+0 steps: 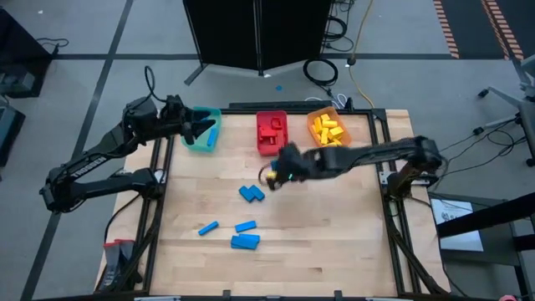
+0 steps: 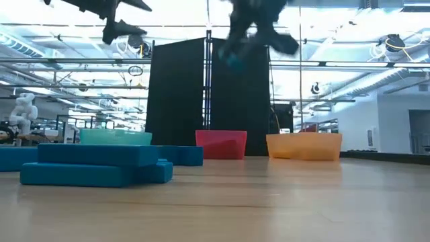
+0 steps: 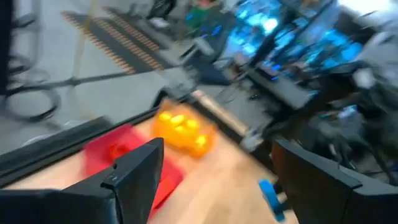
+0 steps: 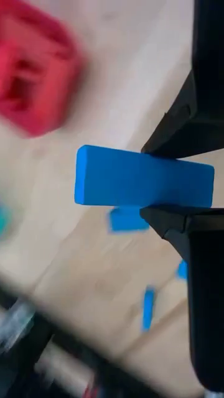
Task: Sort blocks
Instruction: Put the blue block into the blue bin
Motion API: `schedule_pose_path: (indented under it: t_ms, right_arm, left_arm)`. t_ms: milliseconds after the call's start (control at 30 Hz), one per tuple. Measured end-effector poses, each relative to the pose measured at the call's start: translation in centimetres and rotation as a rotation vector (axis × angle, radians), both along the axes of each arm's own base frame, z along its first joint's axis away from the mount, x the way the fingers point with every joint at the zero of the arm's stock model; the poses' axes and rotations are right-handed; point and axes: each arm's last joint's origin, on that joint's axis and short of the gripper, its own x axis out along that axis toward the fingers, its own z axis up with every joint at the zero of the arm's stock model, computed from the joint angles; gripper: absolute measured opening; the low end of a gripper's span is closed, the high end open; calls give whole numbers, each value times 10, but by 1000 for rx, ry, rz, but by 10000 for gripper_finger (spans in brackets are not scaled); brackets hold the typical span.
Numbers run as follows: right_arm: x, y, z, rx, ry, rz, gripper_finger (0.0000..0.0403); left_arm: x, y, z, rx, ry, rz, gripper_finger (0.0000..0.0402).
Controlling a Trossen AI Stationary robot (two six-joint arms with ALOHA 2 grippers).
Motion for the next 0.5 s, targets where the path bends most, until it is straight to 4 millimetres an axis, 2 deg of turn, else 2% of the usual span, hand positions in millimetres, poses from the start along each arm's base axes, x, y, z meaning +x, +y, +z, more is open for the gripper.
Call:
schedule_pose_path:
  t_ms: [133, 267, 367, 500]
  right_arm:
    - [-3, -16, 49, -92, -168, 58, 81]
    - [1, -26, 92, -209, -345, 131, 81]
    - [6, -31, 116, -259, -432, 184, 81]
    - [11, -32, 130, -313, -455, 237, 81]
  left_arm:
    - [4, -1, 9, 14, -102, -103, 303]
    - [13, -2, 14, 14, -164, -189, 303]
    - [22, -3, 15, 16, -187, -222, 303]
    - [35, -3, 15, 25, -223, -264, 303]
